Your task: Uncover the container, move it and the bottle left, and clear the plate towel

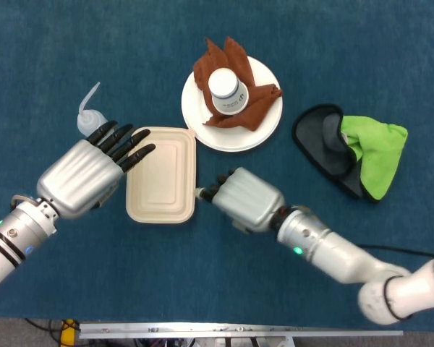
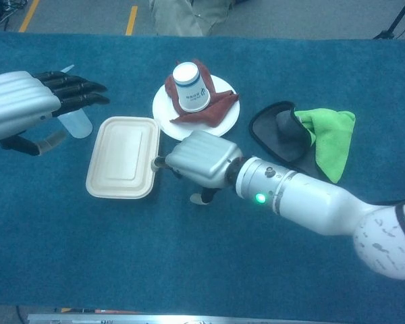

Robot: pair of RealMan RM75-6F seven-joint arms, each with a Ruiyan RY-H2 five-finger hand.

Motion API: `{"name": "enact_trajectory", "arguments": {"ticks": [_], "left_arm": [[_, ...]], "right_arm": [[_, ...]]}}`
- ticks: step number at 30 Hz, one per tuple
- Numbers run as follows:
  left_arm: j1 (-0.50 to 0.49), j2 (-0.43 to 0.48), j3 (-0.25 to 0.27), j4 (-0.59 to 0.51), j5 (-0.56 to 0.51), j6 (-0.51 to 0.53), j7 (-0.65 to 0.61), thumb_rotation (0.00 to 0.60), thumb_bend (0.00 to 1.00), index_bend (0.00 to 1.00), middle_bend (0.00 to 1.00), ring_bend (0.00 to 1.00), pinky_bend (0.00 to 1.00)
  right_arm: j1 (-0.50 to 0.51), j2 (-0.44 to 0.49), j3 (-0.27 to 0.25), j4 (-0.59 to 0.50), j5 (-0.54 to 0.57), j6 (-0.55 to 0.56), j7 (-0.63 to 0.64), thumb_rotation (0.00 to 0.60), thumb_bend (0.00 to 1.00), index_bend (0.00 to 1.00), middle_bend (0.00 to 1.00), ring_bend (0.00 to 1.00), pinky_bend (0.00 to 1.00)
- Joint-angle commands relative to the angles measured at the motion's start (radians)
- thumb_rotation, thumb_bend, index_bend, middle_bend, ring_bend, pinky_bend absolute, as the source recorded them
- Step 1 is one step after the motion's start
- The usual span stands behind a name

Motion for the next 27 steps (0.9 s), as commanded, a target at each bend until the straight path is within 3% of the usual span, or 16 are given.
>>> {"name": "enact_trajectory", "arguments": {"ticks": [1,7,14,19,27], "left_arm": [[-0.009,-0.007,-0.005,0.003,0.000,-0.013,-0.002,0.600,0.57,0.00,0.00,0.00,0.08],[-0.033,-0.032,-0.014,0.005,0.011,-0.047,-0.004,0.600,0.57,0.00,0.00,0.00,0.08],[-0.093,-0.088,-0.022,0.026,0.046,-0.125,-0.006,0.600,0.56,0.00,0.00,0.00,0.07],[-0.137,-0.144,-0.032,0.054,0.016,-0.203,0.028,0.600,0.56,0.00,0.00,0.00,0.07],[-0.182,-0.237,-0.049,0.104,-0.095,-0.284,0.108,0.600,0.56,0.03,0.00,0.00,0.05]], "right_arm": [[-0.031,0.120,-0.023,-0.073,-0.065,0.028,0.077,0.600,0.23,0.20,0.43,0.31,0.43],[-0.099,0.288,-0.037,-0.118,-0.170,0.104,0.213,0.600,0.23,0.20,0.43,0.31,0.43],[-0.169,0.448,0.007,-0.111,-0.202,0.194,0.374,0.600,0.23,0.20,0.43,0.31,0.43],[-0.203,0.518,0.035,-0.098,-0.192,0.230,0.444,0.600,0.23,0.20,0.43,0.31,0.43],[-0.252,0.569,0.035,-0.071,-0.205,0.251,0.504,0.600,0.23,0.20,0.43,0.31,0.43]]}}
